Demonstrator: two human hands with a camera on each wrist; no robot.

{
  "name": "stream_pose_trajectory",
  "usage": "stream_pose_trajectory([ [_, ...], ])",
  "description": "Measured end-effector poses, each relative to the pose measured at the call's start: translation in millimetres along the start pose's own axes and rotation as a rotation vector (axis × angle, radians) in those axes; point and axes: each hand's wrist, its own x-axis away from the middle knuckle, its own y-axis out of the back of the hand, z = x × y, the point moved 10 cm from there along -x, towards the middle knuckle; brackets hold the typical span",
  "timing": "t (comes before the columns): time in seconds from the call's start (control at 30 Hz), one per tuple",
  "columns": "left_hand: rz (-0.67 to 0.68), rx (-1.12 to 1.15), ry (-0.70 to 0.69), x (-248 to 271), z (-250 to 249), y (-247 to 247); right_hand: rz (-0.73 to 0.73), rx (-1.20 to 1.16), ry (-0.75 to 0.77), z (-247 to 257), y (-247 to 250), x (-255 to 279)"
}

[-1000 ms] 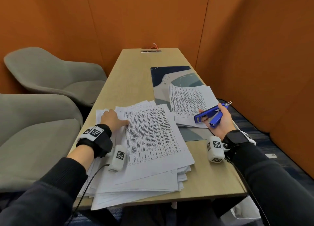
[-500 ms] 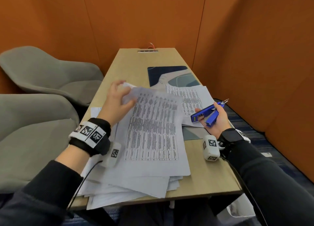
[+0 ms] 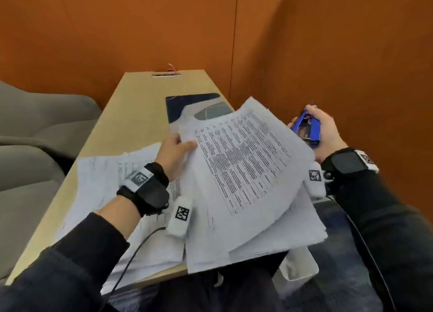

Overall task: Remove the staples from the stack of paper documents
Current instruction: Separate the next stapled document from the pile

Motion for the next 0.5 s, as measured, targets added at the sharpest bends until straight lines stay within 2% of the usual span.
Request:
stream_pose_trajectory([
  [0.07, -0.062, -0.09, 0.045, -0.6, 31.4, -12.1, 0.011, 0.138, -0.001, 7.9, 14.5, -3.0],
  [0.13, -0.095, -0.07, 0.048, 2.8, 49.2, -24.5, 0.01, 0.294, 0.021, 13.9, 25.8, -5.5],
  [0.23, 0.022, -0.008, 0.099, -0.4, 59.0, -49.2, 0.179, 0.568, -0.009, -0.7, 16.0, -1.2],
  [0.33, 0.11, 0.007, 0.28, -5.6, 67.8, -59.8, 0.367, 0.938, -0.086, -43.0, -3.8, 8.2],
  [0.43, 0.182, 0.106, 0.411, -2.8, 75.8, -68.4, 0.529, 1.369, -0.028, -82.6, -17.6, 10.8],
  [0.5, 0.213, 0.171, 0.445, -2.9, 82.3, -70.8, 0.602, 1.469, -0.025, -103.5, -22.6, 16.1],
])
